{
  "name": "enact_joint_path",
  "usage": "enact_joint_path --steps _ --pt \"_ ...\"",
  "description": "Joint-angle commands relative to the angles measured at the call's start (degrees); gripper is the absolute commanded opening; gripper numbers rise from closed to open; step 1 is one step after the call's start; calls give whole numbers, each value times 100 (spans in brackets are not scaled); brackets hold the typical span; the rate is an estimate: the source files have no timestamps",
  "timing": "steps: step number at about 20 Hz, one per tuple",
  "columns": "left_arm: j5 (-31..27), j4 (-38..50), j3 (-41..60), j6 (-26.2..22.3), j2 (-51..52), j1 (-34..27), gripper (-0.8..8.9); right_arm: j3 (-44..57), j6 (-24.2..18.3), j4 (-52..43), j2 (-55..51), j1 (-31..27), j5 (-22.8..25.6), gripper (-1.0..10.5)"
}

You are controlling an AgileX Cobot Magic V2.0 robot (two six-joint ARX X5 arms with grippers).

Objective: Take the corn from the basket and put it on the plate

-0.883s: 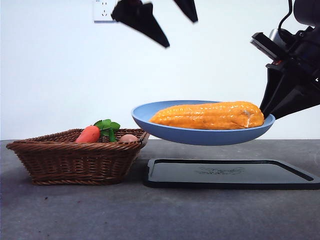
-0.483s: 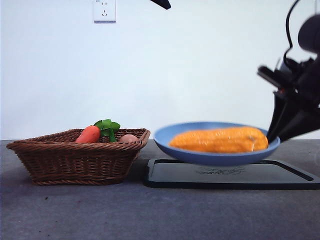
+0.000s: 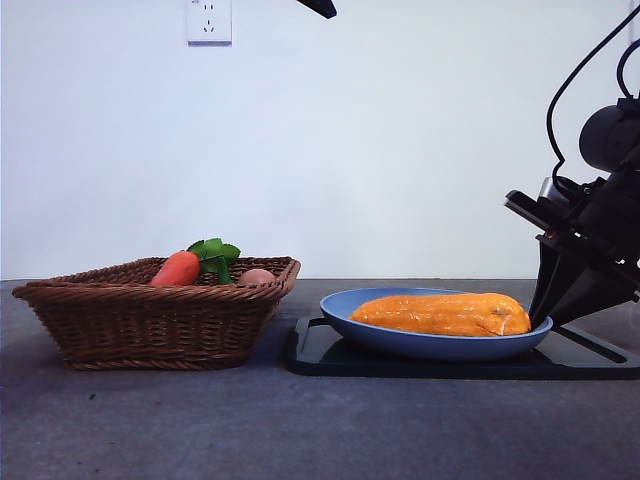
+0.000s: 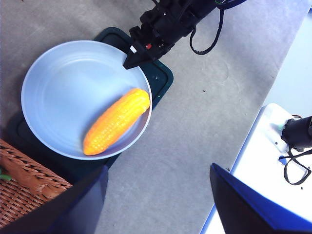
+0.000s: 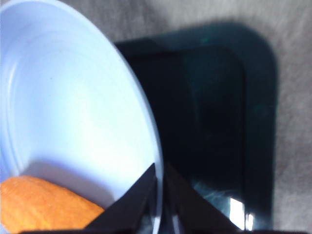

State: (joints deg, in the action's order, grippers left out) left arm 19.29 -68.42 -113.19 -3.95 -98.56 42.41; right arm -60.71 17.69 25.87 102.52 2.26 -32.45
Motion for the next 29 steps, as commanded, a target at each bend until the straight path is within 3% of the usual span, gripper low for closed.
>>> enact_joint_path --steps 1,3,8,13,16,19,23,26,29 --pt "0 52 -149 -101 -24 35 339 -90 -186 2 85 24 -11 3" --pt "0 55 -149 -101 -24 35 339 -90 -184 85 85 22 -28 27" --pt "-2 35 -149 -98 -24 33 339 -122 -129 293 -63 13 -57 283" --pt "-2 22 -149 -96 -24 31 338 -122 -413 911 -1187 -90 -11 285" --pt "-2 22 -149 -96 -24 28 338 -122 -857 1705 -2227 -66 -20 284" --pt "-2 -22 -149 -98 -24 31 338 -122 -1250 2691 -3257 190 -11 284" --pt "-2 -243 -149 -98 -24 31 333 -122 -1399 3421 -4315 649 -11 283" --pt "-2 -389 -149 -98 -24 31 256 -122 -1480 3571 -4715 929 92 274" --pt "-2 -446 -149 -98 -24 31 97 -120 -1620 3832 -4765 1071 144 76"
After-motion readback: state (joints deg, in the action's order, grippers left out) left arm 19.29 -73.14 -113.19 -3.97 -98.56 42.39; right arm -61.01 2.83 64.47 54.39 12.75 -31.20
